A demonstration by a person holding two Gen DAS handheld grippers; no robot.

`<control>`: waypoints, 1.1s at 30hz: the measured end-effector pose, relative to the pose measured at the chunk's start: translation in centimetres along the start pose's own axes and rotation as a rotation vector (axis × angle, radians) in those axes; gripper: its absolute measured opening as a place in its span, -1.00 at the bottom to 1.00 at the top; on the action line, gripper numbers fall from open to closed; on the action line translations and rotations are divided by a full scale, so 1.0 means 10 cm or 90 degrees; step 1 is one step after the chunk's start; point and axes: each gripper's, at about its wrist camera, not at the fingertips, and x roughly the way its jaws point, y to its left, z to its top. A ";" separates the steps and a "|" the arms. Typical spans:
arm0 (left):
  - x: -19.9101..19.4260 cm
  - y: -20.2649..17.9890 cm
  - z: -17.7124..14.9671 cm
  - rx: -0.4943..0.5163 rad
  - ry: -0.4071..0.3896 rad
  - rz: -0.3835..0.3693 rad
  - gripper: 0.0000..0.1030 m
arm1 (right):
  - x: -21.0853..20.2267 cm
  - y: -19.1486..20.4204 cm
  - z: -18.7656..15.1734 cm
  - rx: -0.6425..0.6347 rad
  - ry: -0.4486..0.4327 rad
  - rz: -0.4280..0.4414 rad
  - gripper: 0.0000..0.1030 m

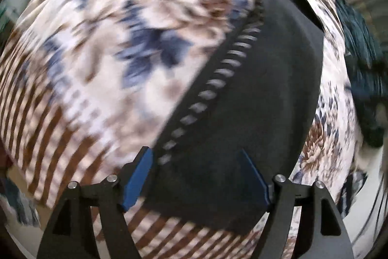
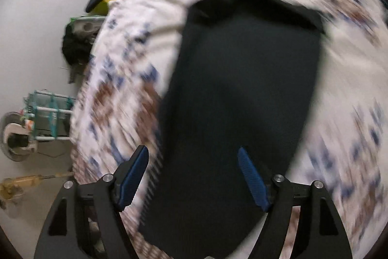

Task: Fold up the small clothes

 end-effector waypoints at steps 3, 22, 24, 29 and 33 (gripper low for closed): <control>0.47 -0.20 0.02 0.055 0.011 0.096 0.41 | -0.02 -0.49 -0.58 0.076 0.013 0.013 0.52; 0.20 1.11 0.32 0.122 0.064 0.186 0.74 | 0.69 -0.90 -2.08 0.247 0.033 0.015 0.52; 0.09 1.06 0.44 0.148 0.059 0.130 0.74 | 0.75 -0.83 -2.09 0.272 0.029 0.015 0.52; 0.15 0.82 0.50 0.192 0.102 -0.003 0.74 | 0.88 -0.65 -2.07 0.321 0.026 0.007 0.52; 0.19 1.03 0.35 0.165 0.151 -0.020 0.74 | 0.90 -0.56 -2.17 0.344 0.039 0.010 0.52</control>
